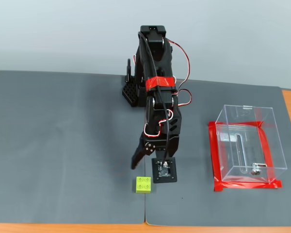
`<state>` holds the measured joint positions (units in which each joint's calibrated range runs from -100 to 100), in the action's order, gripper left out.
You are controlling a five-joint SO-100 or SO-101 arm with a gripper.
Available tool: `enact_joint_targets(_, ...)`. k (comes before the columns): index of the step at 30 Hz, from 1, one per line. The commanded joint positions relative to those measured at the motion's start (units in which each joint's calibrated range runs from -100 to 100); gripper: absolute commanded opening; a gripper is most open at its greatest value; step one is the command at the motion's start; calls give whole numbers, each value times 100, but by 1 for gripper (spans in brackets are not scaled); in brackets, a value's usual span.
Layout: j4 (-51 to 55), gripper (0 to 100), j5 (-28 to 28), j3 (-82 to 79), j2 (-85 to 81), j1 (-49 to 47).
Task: Pick the green lego block and place it into the transparent box
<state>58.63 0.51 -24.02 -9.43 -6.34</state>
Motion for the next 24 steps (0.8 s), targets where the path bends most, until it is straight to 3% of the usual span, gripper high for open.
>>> enact_joint_targets(1,-64,43,-17,281,-11,26)
enact_joint_targets(11,-108,44,3,353,651,63)
enact_joint_targets(17,-820,44,24,353,1041,71)
enact_joint_targets(24,-915,44,35,353,1456,85)
